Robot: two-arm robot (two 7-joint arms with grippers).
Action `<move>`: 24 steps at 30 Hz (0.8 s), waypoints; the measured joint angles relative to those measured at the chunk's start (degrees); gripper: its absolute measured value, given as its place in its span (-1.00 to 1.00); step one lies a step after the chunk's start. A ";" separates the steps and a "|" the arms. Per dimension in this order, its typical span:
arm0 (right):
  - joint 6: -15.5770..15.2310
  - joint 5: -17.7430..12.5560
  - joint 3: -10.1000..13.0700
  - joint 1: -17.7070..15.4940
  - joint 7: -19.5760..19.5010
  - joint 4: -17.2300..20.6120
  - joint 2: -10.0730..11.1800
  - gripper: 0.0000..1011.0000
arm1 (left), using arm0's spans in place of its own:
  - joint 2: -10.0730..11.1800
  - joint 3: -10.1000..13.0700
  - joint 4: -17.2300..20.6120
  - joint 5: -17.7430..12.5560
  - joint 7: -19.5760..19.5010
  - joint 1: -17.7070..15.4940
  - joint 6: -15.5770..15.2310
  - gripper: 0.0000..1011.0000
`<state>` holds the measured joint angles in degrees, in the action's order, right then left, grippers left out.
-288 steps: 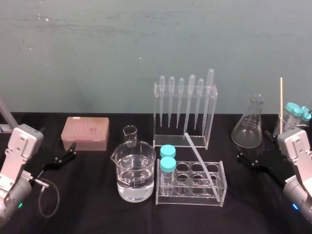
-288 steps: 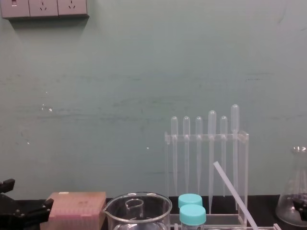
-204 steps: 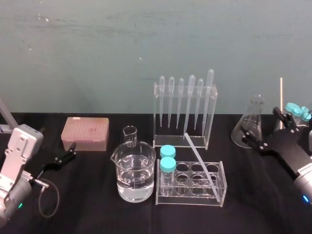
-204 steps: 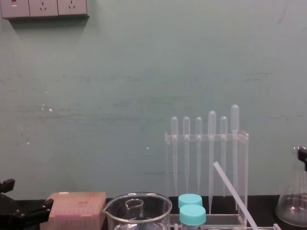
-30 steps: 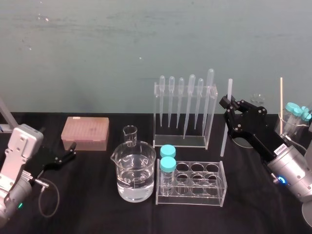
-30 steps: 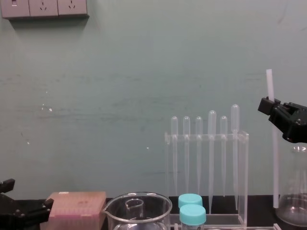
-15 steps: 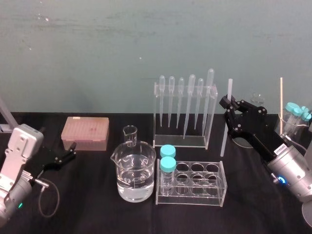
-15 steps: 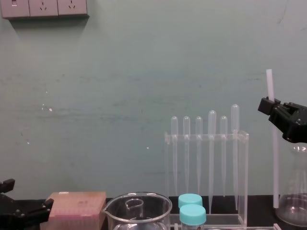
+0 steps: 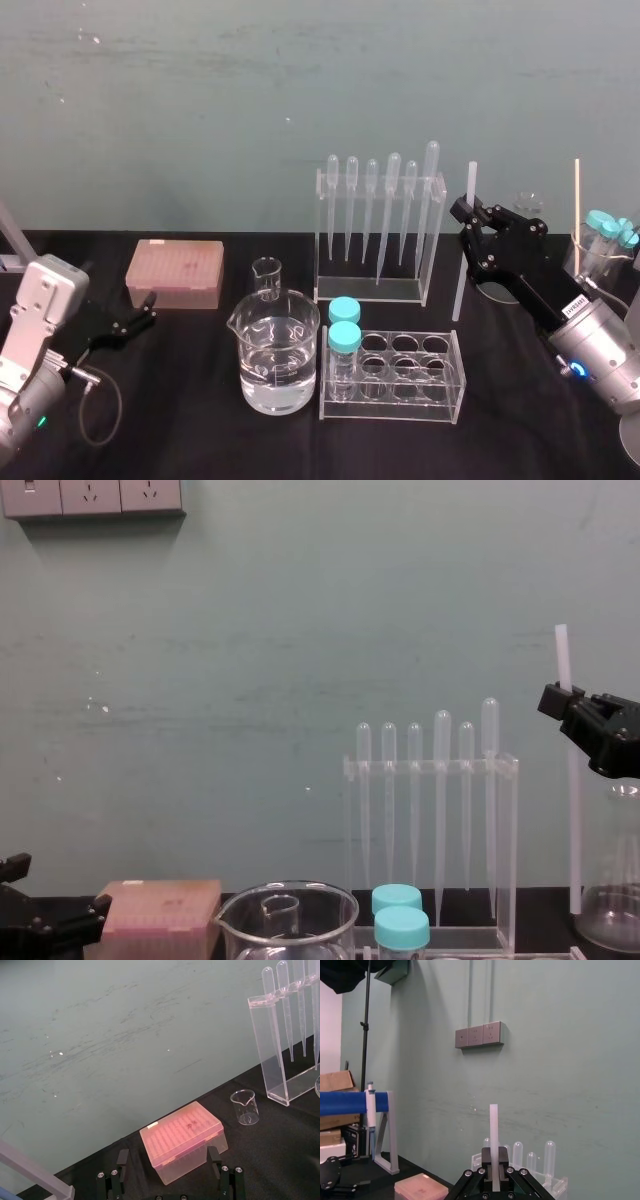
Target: Pick up the stirring rod with one hand, then place it down.
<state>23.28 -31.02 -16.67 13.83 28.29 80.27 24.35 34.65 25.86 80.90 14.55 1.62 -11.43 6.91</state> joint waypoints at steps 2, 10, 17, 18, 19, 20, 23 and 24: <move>0.00 0.00 0.00 0.00 0.00 0.00 0.00 -0.86 | 0.00 0.00 0.00 0.00 0.00 0.00 0.00 0.98; 0.00 0.00 0.00 0.00 0.00 0.00 0.00 -0.86 | 0.00 0.00 0.00 0.00 0.00 0.00 0.00 0.98; 0.00 0.00 0.00 0.00 0.00 0.00 0.00 -0.86 | 0.00 0.00 0.00 0.00 0.00 0.00 0.00 0.98; 0.00 0.00 0.00 0.00 0.00 0.00 0.00 -0.86 | 0.00 0.00 0.00 0.00 0.00 0.00 0.00 0.98; 0.00 0.00 0.00 0.00 0.00 0.00 0.00 -0.86 | 0.00 0.00 0.00 0.00 0.00 0.00 0.00 0.98; 0.00 0.00 0.00 0.00 0.00 0.00 0.00 -0.86 | 0.00 0.00 0.00 0.00 0.00 0.00 0.00 0.98; -0.03 0.02 0.02 0.00 0.00 0.00 -0.01 -0.86 | 0.00 0.00 0.00 0.00 0.00 0.00 0.00 0.98; -0.10 0.06 0.06 -0.01 -0.01 0.03 -0.03 -0.86 | 0.00 0.00 0.00 0.00 0.00 0.00 0.00 0.98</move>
<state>23.17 -30.96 -16.61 13.82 28.28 80.31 24.32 34.64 25.86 80.90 14.55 1.62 -11.43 6.91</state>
